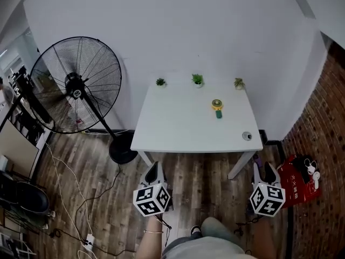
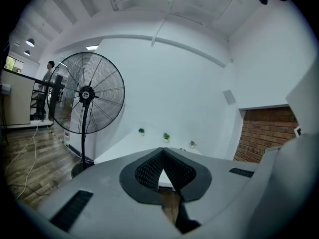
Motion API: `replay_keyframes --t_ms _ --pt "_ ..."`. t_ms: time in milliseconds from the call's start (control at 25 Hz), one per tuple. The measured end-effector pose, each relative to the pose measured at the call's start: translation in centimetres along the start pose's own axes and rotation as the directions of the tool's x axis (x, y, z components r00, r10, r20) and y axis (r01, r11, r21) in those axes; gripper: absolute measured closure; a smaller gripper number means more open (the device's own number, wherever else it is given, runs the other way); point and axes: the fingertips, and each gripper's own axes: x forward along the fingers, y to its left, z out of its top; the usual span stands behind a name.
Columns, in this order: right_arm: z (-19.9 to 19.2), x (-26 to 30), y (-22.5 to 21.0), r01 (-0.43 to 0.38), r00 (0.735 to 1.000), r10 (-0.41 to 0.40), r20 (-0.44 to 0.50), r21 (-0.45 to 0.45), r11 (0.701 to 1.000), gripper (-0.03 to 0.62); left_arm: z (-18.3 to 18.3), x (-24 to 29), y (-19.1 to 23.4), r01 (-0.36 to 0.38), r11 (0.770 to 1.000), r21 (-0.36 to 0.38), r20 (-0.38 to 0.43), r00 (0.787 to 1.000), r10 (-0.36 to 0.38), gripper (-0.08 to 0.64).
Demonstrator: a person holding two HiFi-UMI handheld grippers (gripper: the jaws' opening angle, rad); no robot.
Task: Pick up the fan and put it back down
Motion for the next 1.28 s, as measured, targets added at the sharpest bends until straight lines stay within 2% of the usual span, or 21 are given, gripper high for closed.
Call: replay_keyframes --t_ms 320,560,800,1040,1280 --pt "0.2 3.6 -1.2 0.027 1.0 -0.027 -0.014 0.003 1.0 0.413 -0.5 3.3 1.7 -0.03 0.999 -0.037 -0.018 0.999 0.029 0.549" --pt "1.6 8.9 -1.8 0.021 1.0 -0.021 0.004 0.009 1.0 0.413 0.8 8.3 1.5 -0.041 0.999 -0.015 -0.009 0.999 0.041 0.549" --pt "4.1 15.9 -2.0 -0.012 1.0 0.012 0.016 0.022 1.0 0.411 3.0 15.1 0.2 -0.033 0.999 0.005 0.003 0.999 0.033 0.549" --pt "6.2 23.1 -1.9 -0.058 0.998 0.058 -0.004 0.02 0.998 0.41 4.2 21.7 -0.6 -0.052 0.999 0.012 -0.012 0.999 0.052 0.549" --pt "8.3 30.1 -0.9 -0.122 0.992 0.123 -0.017 0.016 0.992 0.408 6.7 27.2 -1.0 -0.078 0.997 0.024 0.012 0.997 0.078 0.549"
